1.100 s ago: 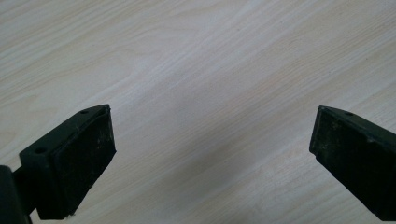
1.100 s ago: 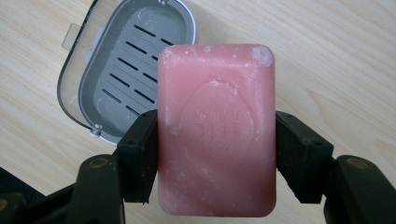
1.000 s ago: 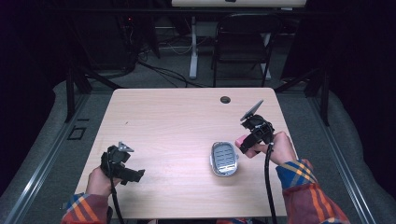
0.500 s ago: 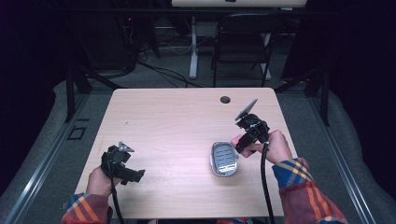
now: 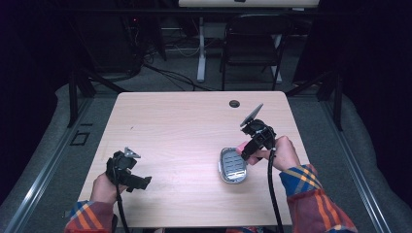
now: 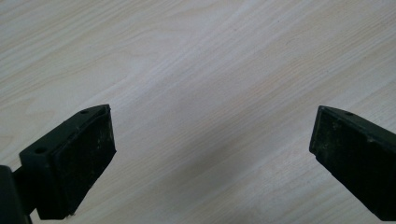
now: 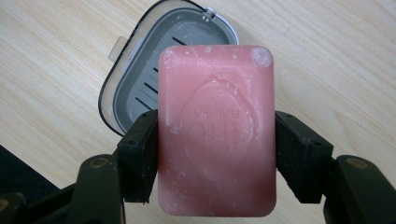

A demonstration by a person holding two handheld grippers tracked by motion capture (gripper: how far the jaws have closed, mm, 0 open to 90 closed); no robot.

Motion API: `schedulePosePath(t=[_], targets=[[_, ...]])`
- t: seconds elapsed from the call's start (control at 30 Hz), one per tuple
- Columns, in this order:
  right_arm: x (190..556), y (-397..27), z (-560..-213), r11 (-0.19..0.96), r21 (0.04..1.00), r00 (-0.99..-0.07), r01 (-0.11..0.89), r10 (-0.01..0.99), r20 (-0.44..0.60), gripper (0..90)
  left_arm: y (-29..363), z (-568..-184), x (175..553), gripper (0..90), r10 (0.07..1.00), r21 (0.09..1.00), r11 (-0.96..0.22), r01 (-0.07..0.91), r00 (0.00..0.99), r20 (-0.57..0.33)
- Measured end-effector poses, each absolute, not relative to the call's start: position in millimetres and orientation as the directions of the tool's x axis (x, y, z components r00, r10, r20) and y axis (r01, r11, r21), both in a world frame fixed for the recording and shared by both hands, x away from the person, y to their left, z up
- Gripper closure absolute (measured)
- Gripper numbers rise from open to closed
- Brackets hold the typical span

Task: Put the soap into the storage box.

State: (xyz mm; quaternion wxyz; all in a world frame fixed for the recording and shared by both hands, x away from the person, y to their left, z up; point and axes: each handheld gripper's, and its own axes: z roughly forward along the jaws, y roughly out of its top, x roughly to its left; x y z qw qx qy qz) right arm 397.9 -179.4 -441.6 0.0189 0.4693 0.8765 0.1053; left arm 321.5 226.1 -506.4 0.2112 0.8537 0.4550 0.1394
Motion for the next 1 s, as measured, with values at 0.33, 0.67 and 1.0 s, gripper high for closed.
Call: schedulePosePath(t=[0.33, 0.67, 1.0], targets=[[400.2, -170.2, -445.3, 0.567, 0.184, -0.585, 0.803, 0.809, 0.062, 37.1, 226.1, -506.5, 321.8, 0.2, 0.835, 0.486, -0.498, 0.719, 0.548, 0.044], [404.0, -160.6, -452.8, 0.572, 0.167, -0.586, 0.803, 0.809, 0.05, 37.1, 225.7, -506.8, 321.9, 0.2, 0.833, 0.487, -0.499, 0.717, 0.551, 0.044], [408.6, -146.9, -468.7, 0.578, 0.146, -0.582, 0.803, 0.813, -0.013, 37.1, 225.5, -507.0, 321.8, 0.2, 0.832, 0.488, -0.501, 0.715, 0.553, 0.045]])
